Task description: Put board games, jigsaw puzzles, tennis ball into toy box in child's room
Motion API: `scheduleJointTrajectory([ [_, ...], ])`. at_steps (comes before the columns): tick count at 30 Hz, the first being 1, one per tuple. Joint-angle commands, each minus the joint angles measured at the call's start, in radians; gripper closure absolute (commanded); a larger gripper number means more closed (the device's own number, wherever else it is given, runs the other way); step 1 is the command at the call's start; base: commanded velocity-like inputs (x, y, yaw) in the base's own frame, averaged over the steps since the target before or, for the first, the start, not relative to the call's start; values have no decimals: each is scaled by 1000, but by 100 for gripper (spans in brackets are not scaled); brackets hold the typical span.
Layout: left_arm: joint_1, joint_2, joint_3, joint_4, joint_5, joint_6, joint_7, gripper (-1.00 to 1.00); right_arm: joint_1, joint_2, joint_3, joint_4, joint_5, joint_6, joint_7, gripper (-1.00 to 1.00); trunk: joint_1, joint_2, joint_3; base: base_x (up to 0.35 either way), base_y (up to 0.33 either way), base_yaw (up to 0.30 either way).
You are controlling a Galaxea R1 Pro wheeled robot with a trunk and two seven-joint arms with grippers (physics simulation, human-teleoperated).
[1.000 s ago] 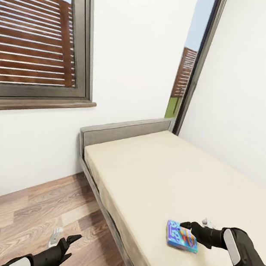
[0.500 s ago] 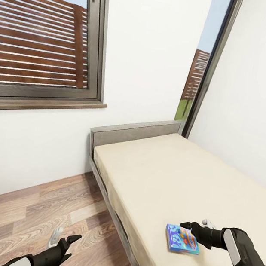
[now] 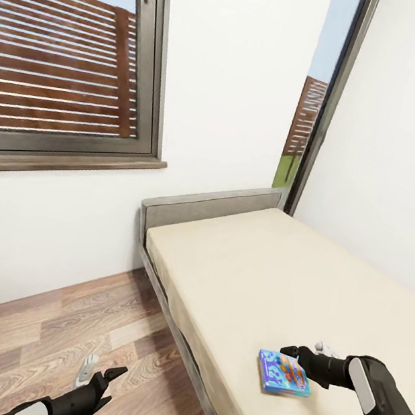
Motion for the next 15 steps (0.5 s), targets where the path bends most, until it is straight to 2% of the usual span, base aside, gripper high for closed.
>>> scheduleJointTrajectory([
  [1, -1, 0, -6, 0, 11, 9, -2, -100, 0, 1, -2, 32, 14, 7, 7, -100, 0, 0, -1, -36, -10, 2],
  [9, -1, 0, -6, 1, 11, 8, -1, -100, 1, 1, -2, 32, 13, 7, 7, -100, 0, 0, -1, -112, -61, 1],
  [15, -1, -1, -7, 1, 11, 8, -1, -100, 1, 1, -2, 33, 13, 7, 7, -100, 0, 0, -1, -52, -32, 0],
])
